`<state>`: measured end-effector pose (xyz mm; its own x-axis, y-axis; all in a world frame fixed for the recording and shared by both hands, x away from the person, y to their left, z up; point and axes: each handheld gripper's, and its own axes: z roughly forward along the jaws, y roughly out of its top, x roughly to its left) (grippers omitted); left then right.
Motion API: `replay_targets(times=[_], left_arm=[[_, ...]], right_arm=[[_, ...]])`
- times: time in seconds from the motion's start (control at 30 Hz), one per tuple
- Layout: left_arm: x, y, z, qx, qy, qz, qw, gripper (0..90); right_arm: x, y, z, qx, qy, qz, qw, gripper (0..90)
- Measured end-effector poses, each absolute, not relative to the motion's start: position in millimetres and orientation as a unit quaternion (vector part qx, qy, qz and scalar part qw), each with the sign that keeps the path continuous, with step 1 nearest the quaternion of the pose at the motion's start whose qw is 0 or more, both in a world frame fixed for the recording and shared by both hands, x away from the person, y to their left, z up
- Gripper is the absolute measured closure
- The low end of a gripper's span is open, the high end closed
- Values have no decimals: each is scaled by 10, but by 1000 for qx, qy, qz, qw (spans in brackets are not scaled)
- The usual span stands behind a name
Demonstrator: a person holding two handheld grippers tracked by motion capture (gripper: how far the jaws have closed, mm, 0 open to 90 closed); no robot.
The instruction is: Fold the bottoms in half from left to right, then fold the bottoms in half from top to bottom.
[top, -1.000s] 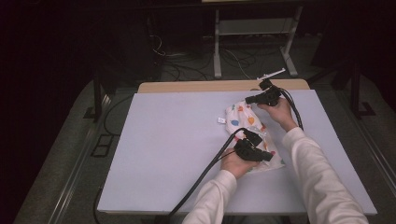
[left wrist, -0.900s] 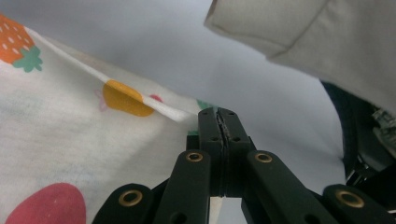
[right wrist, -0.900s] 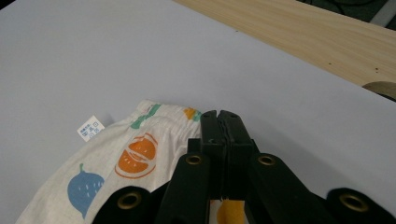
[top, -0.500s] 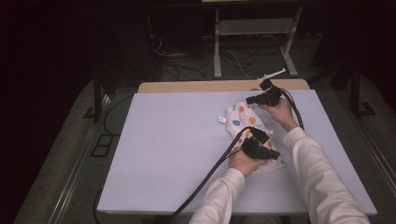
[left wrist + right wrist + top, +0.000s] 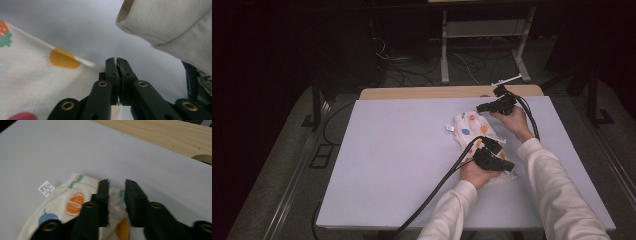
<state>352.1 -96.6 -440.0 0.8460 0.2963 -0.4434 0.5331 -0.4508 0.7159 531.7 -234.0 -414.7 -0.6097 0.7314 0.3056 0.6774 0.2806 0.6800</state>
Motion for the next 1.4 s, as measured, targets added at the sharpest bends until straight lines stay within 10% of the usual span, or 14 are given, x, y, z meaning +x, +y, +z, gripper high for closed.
replay_targets(times=[0.57,0.93,1.4], left_arm=[[3400,-818,-4343,841,241,-73,479,243],[3428,-557,-4278,839,243,-46,485,22],[3524,-309,-4140,844,244,-7,478,0]], right_arm=[[5040,-2489,-3975,452,774,439,62,21],[4914,-2523,-4036,459,766,446,56,0],[4853,-2567,-4035,455,762,458,50,0]])
